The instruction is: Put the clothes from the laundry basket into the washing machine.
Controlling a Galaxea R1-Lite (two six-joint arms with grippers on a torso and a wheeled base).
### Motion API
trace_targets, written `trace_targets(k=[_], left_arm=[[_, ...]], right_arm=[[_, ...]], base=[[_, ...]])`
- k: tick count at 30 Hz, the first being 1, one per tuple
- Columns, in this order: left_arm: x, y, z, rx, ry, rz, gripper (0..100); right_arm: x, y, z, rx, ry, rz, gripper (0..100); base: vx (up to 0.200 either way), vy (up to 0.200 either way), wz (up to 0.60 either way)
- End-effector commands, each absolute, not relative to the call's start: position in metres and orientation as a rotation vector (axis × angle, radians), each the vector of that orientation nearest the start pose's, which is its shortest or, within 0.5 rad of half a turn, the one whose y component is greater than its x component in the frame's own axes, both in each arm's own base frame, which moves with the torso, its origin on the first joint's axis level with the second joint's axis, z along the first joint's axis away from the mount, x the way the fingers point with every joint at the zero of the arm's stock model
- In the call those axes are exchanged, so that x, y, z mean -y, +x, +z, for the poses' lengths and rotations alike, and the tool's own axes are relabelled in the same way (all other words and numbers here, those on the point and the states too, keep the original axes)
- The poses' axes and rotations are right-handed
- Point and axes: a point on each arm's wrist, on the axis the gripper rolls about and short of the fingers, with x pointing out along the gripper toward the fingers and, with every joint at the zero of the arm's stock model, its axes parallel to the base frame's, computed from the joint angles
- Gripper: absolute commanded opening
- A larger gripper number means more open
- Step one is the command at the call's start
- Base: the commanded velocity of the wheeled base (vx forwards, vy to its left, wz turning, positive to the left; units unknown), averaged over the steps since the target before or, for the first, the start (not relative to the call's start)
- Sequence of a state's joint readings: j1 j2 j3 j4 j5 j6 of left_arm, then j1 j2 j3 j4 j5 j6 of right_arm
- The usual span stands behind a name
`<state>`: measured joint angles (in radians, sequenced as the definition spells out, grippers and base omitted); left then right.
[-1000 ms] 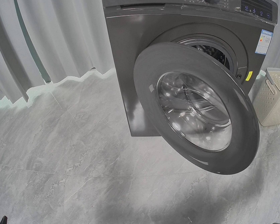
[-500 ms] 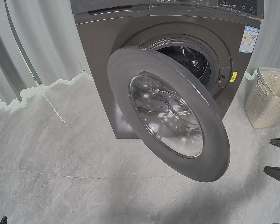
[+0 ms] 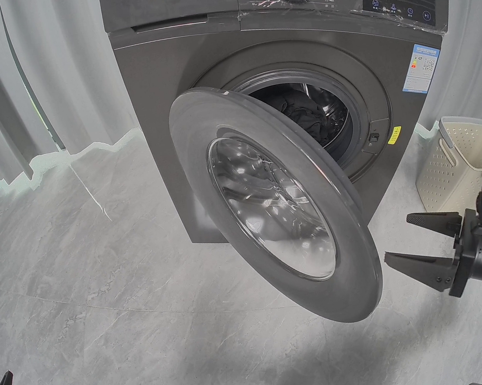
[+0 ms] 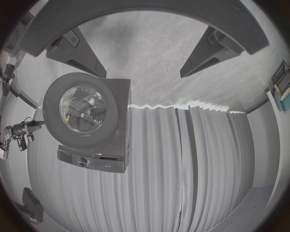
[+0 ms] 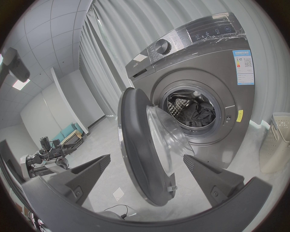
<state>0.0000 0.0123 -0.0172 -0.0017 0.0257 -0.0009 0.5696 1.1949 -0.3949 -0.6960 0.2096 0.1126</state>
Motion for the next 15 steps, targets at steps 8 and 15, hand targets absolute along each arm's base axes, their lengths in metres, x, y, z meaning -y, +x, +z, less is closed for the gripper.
trace_targets(k=[8, 15], left_arm=[[-0.001, -0.023, 0.076, 0.0, -0.002, 0.026, 100], [-0.001, -0.023, 0.076, -0.002, -0.002, 0.026, 100]], right_arm=[[-0.117, 0.175, 0.179, -0.173, 0.08, 0.637, 100], [-0.082, 0.191, 0.183, -0.118, 0.1, 0.44, 100]], base=[[0.0, 0.0, 0.0], [0.0, 0.0, 0.0]])
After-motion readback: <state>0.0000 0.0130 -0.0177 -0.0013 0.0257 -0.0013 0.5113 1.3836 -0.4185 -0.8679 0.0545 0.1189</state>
